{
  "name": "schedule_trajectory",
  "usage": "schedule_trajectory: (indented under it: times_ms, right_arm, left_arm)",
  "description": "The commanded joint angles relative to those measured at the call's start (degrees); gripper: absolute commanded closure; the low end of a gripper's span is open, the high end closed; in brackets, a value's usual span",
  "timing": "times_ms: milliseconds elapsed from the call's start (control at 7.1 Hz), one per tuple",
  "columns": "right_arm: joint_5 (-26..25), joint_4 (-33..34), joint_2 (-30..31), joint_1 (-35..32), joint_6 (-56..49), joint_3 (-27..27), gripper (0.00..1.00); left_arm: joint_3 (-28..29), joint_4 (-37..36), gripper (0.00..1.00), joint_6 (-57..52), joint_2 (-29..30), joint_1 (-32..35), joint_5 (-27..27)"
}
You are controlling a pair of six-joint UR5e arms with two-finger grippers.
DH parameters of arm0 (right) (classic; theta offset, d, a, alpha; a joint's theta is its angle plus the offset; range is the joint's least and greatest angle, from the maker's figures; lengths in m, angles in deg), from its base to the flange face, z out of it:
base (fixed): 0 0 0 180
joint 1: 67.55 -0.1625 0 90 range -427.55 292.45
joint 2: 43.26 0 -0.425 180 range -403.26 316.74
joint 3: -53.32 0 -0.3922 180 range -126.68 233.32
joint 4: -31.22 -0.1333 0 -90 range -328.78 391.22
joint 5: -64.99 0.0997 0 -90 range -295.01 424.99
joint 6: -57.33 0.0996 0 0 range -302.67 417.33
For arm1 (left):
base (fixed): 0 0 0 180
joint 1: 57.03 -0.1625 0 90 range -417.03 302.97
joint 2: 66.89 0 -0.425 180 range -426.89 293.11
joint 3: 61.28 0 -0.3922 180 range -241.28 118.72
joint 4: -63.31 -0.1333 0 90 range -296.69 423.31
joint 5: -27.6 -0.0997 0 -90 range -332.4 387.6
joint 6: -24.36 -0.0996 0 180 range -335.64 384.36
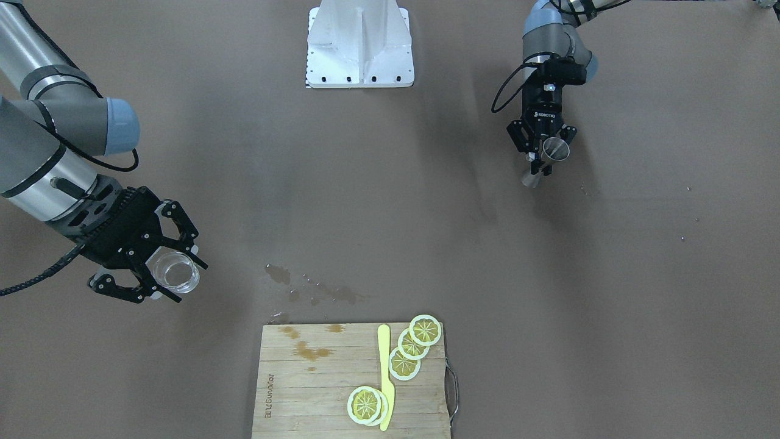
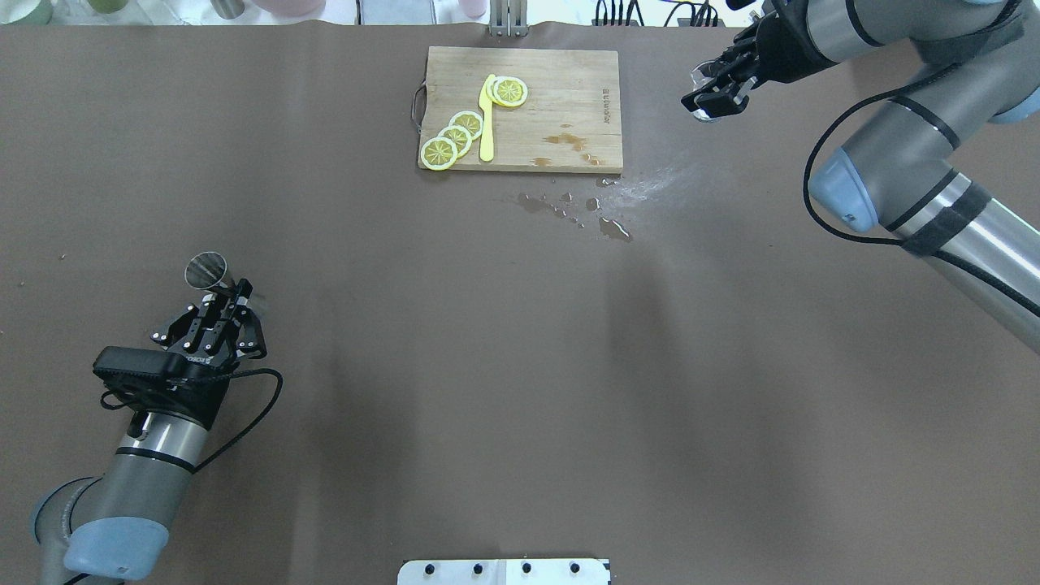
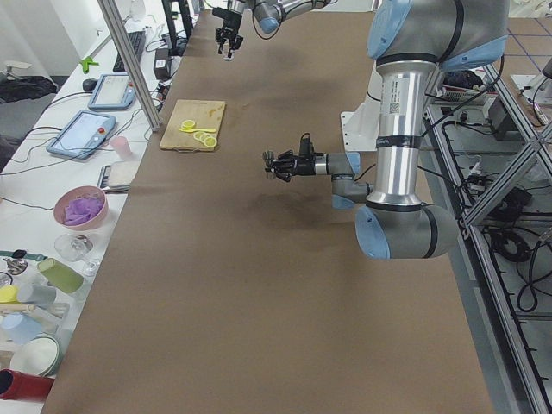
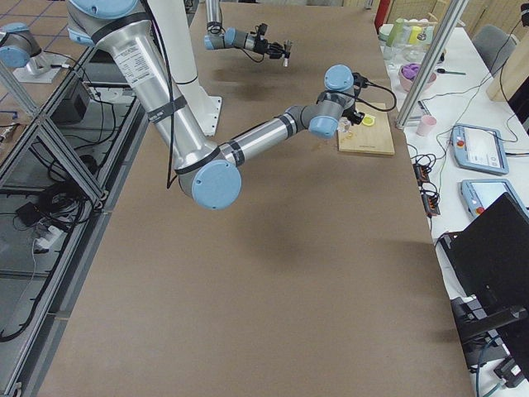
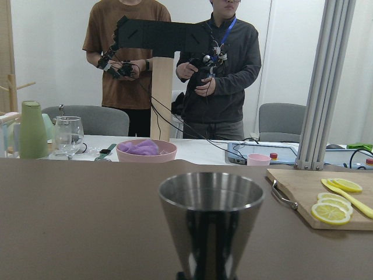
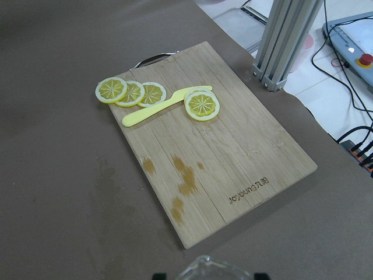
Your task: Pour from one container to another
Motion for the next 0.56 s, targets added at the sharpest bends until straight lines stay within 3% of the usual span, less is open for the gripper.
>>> schedule_trajectory:
  times_ms: [0, 141, 423]
  right_arm:
    - [-0.4, 4.0, -0.1, 0.1, -0.1, 3.6, 1.0]
    - [-0.5, 4.0, 0.0, 0.5, -0.3, 3.5, 1.0]
    - [0.0, 4.0, 1.7, -0.1, -0.4, 7.5, 1.0]
  left_arm:
    - [0.9, 0.1, 1.0, -3.4, 3.4, 0.7, 0.0]
    - [0.9, -0.3, 1.0, -4.9, 3.6, 1.9, 0.0]
    - [0.9, -0.4, 1.0, -13.6, 9.9, 3.7, 1.4]
